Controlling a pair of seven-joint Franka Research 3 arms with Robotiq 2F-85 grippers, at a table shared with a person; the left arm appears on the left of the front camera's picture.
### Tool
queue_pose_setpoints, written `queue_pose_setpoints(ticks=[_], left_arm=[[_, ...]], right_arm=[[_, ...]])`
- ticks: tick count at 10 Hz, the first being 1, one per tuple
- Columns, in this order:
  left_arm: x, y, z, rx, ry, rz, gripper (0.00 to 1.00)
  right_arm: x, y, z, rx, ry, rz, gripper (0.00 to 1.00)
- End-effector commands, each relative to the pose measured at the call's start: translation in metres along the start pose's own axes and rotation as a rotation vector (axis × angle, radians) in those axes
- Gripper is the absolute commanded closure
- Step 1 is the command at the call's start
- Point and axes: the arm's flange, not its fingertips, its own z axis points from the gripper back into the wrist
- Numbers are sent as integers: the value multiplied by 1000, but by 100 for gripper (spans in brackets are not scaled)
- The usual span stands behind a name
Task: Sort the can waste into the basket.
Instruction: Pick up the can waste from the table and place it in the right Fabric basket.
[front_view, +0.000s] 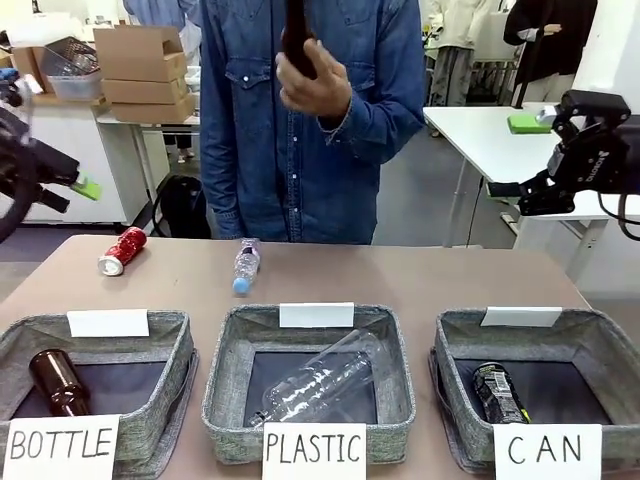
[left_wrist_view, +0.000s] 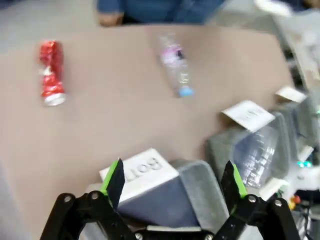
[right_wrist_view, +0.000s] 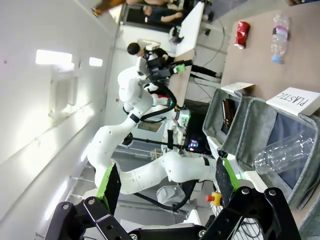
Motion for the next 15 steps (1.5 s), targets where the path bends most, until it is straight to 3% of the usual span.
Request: queue_pose_setpoints(ticks=[1, 2, 3, 4, 5, 6, 8, 12, 13, 15], left_arm=[[-8, -6, 9, -109, -7, -33, 0], [-8, -6, 9, -109, -7, -33, 0], [1, 1, -3, -2, 1, -4, 0], [17, 19, -7, -40, 115, 5, 0], [36, 40, -16, -76, 165, 78, 0], [42, 48, -25, -151, 218, 52, 0], [34, 54, -12, -262, 240, -24, 0], [-64, 56, 90, -379, 104, -152, 0], [-93, 55, 107, -376, 31, -181, 0], [-118, 61, 121, -352, -70, -152, 0]], right_arm=[[0, 2, 2, 0, 7, 16, 0], [0, 2, 2, 0, 7, 16, 0], [0, 2, 2, 0, 7, 16, 0], [0, 2, 2, 0, 7, 16, 0], [0, 2, 2, 0, 7, 16, 0], [0, 2, 2, 0, 7, 16, 0], [0, 2, 2, 0, 7, 16, 0], [0, 2, 2, 0, 7, 16, 0], [0, 2, 2, 0, 7, 16, 0], [0, 2, 2, 0, 7, 16, 0]])
